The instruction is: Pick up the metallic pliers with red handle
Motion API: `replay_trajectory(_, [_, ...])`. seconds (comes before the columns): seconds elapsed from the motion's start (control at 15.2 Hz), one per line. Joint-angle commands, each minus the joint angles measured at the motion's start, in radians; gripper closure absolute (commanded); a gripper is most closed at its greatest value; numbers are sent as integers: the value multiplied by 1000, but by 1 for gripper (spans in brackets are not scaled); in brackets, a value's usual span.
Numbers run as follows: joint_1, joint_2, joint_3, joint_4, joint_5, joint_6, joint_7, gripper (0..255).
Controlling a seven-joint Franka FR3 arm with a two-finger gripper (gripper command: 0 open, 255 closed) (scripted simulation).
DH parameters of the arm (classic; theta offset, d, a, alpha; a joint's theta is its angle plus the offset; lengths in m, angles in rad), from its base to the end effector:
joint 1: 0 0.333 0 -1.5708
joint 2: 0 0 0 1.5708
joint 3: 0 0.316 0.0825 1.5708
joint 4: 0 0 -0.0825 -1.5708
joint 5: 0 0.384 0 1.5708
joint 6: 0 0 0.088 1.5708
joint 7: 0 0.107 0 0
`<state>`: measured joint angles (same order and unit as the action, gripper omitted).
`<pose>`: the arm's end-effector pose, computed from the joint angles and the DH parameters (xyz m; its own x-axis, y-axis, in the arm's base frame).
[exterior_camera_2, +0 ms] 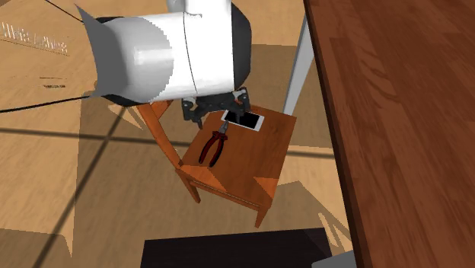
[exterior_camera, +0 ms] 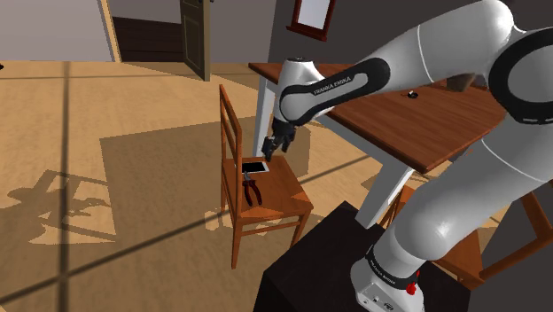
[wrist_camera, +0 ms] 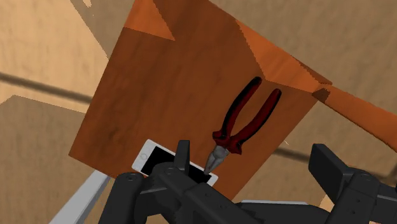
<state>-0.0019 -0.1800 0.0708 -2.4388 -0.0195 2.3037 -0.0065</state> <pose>0.4653 0.0317 0.3754 0.9952 0.0877 0.0440 0.0865 -0.9959 0.0280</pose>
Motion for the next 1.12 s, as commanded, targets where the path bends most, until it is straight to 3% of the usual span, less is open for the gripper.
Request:
replay_trajectory(0.0, [-3, 75, -1, 25, -6, 49, 3, 0])
replay_trajectory(0.86, [14, 600, -7, 325, -55, 258, 62, 0])
replay_trajectory(1.06, [17, 638, -10, 338, -58, 281, 65, 0])
